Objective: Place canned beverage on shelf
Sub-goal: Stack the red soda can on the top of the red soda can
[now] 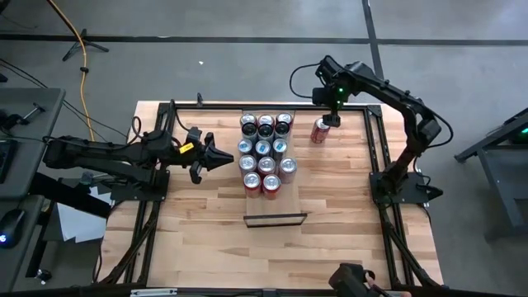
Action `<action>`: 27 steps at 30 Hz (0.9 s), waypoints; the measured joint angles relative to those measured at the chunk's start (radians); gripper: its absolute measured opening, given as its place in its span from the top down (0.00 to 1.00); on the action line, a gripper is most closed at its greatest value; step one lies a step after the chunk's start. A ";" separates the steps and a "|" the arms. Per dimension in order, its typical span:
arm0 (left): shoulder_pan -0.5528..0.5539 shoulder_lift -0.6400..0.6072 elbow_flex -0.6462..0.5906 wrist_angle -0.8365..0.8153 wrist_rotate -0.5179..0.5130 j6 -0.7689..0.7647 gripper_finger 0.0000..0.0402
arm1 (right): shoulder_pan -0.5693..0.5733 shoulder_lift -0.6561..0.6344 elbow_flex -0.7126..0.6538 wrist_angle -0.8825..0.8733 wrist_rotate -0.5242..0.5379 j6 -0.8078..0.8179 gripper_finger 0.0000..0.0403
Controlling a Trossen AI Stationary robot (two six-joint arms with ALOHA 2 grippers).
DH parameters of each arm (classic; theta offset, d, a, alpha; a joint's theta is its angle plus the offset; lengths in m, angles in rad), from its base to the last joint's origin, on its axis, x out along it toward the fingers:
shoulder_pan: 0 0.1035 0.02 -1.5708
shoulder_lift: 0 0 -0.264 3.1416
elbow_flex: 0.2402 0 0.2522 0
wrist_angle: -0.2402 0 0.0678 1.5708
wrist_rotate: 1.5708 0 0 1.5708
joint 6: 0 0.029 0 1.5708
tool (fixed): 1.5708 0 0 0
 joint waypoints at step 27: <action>0.000 0.000 0.000 -0.011 -0.010 0.027 1.00 | 0.024 -0.099 -0.229 0.202 0.015 -0.064 0.06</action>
